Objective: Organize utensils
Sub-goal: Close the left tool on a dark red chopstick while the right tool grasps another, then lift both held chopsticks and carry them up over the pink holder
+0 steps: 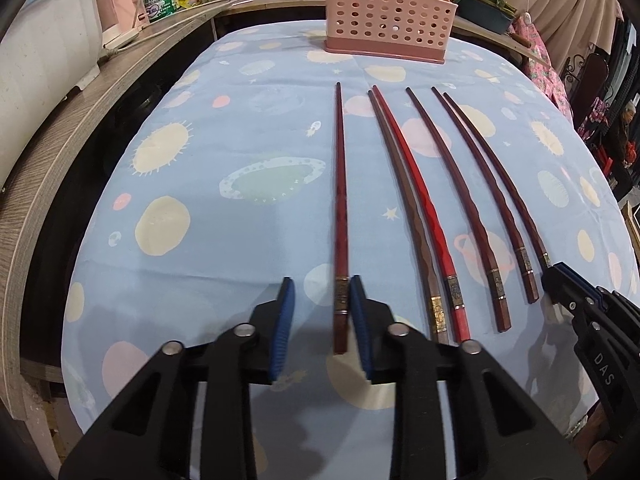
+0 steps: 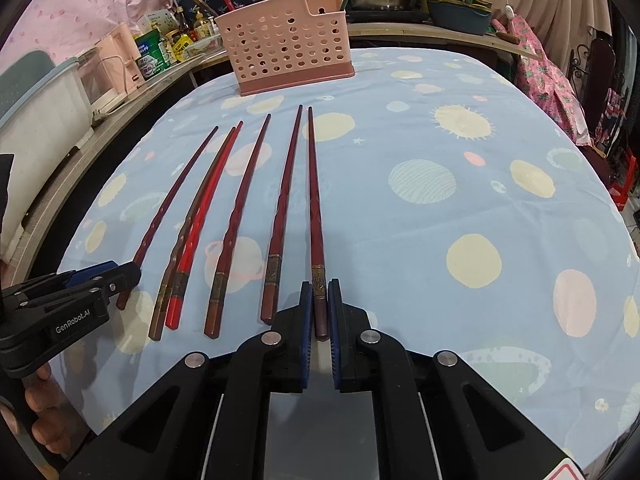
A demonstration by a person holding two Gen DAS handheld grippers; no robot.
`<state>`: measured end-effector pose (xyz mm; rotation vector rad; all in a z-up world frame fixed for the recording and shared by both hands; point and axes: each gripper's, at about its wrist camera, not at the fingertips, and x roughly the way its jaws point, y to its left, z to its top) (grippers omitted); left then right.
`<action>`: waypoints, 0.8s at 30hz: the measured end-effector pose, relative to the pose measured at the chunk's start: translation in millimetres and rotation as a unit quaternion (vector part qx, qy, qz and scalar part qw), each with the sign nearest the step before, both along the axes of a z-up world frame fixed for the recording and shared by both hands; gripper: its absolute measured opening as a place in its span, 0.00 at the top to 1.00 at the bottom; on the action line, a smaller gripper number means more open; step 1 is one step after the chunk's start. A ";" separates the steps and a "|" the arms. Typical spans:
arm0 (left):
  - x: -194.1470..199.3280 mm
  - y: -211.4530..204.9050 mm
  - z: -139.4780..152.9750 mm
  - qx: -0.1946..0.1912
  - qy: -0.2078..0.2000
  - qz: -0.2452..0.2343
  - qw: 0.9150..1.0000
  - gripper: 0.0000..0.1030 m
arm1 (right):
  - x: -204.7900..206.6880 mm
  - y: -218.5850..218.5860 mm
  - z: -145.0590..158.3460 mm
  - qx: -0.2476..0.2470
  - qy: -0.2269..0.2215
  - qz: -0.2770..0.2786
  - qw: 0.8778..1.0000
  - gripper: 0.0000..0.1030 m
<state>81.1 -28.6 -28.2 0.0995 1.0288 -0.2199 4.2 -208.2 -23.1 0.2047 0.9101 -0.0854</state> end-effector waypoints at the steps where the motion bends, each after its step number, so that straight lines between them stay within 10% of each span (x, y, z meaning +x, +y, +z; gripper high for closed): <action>1: 0.4 0.2 0.2 0.000 0.001 -0.001 1.000 0.86 | 0.1 0.3 0.0 0.000 0.000 0.000 1.000 0.93; 24: 1.4 9.7 39.4 -0.024 0.001 0.002 1.000 0.93 | -6.1 -17.0 49.7 0.015 -0.053 -0.020 0.998 0.93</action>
